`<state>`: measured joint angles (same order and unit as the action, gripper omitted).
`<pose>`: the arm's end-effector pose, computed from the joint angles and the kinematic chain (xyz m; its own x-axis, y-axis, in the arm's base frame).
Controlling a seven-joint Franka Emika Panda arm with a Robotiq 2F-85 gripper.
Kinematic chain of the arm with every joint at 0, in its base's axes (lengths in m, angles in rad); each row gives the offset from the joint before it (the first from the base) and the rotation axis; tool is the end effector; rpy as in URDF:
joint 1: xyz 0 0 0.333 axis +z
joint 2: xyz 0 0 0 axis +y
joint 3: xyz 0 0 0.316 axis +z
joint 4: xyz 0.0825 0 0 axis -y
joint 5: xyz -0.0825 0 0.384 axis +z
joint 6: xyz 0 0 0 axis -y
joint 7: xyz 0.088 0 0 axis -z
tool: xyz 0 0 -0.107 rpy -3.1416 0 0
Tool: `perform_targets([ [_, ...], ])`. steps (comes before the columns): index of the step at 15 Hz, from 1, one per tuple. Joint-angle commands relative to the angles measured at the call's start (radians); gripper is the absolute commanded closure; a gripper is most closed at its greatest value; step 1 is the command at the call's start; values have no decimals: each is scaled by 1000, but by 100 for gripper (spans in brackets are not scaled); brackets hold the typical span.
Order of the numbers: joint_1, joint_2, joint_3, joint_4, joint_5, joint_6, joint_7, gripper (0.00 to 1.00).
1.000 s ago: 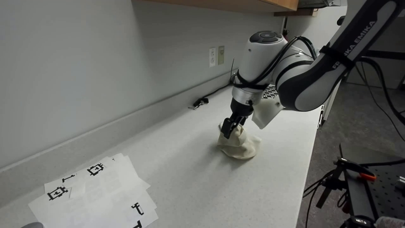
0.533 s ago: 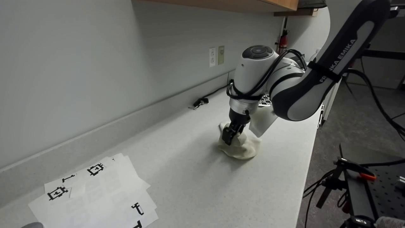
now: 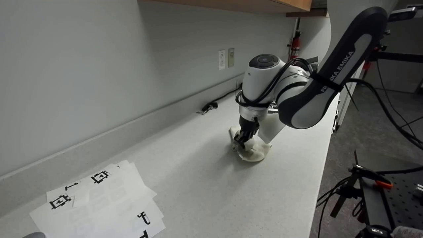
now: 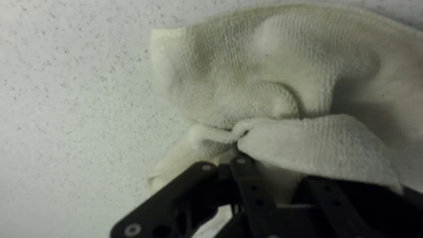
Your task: Use the towel to wipe the counter
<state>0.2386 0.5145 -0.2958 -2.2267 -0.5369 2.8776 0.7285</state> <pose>0.5506 -0.0075 0.1568 0.9519 -0.1908 0.2397 -0.2461 -0.9422 0.2275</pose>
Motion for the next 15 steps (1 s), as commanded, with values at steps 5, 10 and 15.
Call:
perform_targets([
  [5, -10, 38, -70, -17, 112, 48, -62, 99],
  [10, -21, 42, -119, -65, 167, 99, -62, 98],
  [15, -20, 31, -168, -128, 247, 183, -85, 98],
])
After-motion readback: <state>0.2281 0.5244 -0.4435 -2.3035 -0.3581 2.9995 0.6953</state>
